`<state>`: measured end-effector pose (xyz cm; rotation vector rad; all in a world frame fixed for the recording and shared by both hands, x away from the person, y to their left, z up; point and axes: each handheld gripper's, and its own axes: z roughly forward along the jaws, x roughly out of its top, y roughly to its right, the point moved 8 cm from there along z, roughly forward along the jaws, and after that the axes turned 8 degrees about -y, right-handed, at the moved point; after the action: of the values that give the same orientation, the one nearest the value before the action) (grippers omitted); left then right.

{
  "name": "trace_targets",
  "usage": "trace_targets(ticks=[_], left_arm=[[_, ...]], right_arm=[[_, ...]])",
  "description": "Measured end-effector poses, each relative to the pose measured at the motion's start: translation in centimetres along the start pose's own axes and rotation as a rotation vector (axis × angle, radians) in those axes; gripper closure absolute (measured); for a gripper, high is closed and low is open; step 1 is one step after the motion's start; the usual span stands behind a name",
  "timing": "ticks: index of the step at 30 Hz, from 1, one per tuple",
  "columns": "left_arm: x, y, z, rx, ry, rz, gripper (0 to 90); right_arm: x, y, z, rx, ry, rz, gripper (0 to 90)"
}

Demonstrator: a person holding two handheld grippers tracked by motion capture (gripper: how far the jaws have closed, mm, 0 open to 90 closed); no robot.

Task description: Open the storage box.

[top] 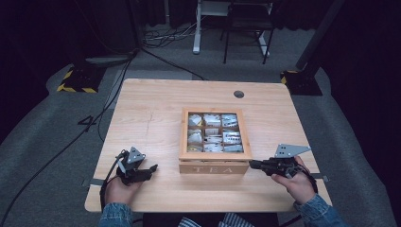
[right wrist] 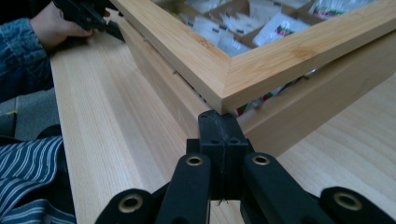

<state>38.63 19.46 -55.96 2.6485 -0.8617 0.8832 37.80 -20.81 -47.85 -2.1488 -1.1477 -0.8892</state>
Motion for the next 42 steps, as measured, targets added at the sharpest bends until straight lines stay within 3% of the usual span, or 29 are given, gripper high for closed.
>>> trace_targets(ticks=[8,19,28,37,42], left_arm=[[0.0,-0.1,0.0,0.003,0.001,-0.007,34.0],[0.1,-0.2,0.1,0.008,-0.003,-0.009,34.0],[0.1,-0.2,0.0,0.012,-0.002,-0.002,34.1],[0.1,-0.1,0.1,0.012,0.001,-0.013,34.0],[0.1,-0.1,0.0,0.014,0.0,-0.019,34.0]], right_arm=[[1.7,0.2,-0.9,-0.012,0.059,0.002,90.0],[2.9,0.4,-1.3,-0.014,0.088,0.004,90.0],[5.4,1.3,-1.8,-0.028,0.126,-0.002,90.0],[9.1,2.2,-1.7,-0.023,0.207,-0.003,90.0],[10.1,2.6,-1.6,-0.017,0.23,0.004,90.0]])
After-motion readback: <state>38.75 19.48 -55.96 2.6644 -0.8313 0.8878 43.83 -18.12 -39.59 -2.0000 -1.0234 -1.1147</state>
